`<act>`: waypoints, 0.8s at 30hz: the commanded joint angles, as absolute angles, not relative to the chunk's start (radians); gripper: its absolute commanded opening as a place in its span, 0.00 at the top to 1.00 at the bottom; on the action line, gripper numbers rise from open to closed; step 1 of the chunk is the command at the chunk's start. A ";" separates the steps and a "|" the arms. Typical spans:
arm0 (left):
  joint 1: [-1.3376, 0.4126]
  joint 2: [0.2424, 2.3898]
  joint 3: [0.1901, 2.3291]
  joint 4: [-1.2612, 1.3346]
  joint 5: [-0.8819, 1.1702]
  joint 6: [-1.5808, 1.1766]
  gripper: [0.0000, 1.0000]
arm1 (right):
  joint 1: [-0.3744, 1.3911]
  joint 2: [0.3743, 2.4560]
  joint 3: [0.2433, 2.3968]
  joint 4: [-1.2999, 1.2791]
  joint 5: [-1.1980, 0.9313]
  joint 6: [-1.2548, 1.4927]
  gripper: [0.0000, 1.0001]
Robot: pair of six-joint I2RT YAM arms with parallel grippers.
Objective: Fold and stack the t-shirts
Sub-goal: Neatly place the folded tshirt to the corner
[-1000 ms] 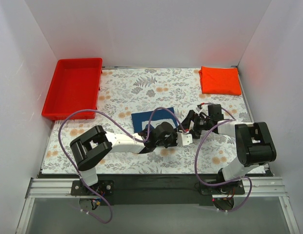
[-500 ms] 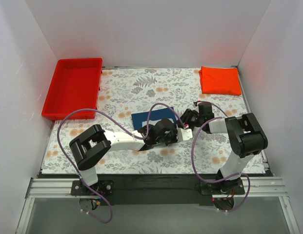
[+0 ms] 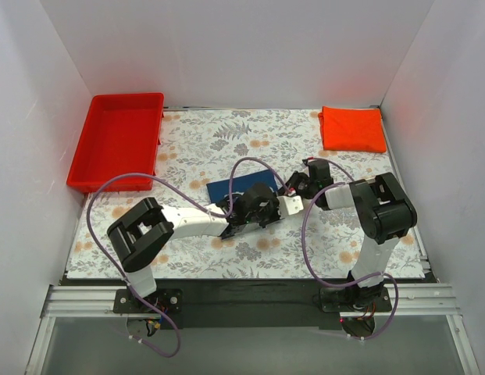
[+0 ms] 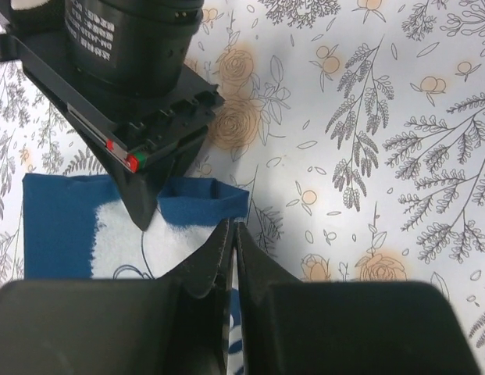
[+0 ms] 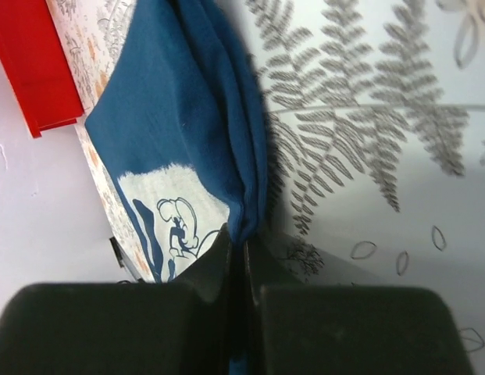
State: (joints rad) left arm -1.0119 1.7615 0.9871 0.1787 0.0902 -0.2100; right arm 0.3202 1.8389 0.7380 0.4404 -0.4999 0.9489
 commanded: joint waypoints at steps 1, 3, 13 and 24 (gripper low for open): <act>-1.005 1.638 1.020 0.135 0.091 -0.253 0.98 | 0.305 1.822 0.805 0.456 -0.495 0.861 0.99; -0.993 1.605 1.019 0.094 0.098 -0.285 0.81 | 0.292 1.810 0.869 0.373 -0.491 0.806 0.99; -0.749 1.450 1.045 -0.308 0.230 -0.494 0.47 | 0.210 1.913 1.280 -0.052 -0.312 0.232 0.99; -0.690 1.362 0.973 -0.387 0.281 -0.541 0.19 | 0.098 2.117 1.785 -0.235 -0.147 -0.155 0.99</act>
State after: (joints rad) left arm -0.6930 1.4189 0.9852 -0.3565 0.2497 -0.5190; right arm 0.1223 2.1082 1.6508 -0.1928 -0.2214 0.0086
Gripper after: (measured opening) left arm 0.807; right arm 0.044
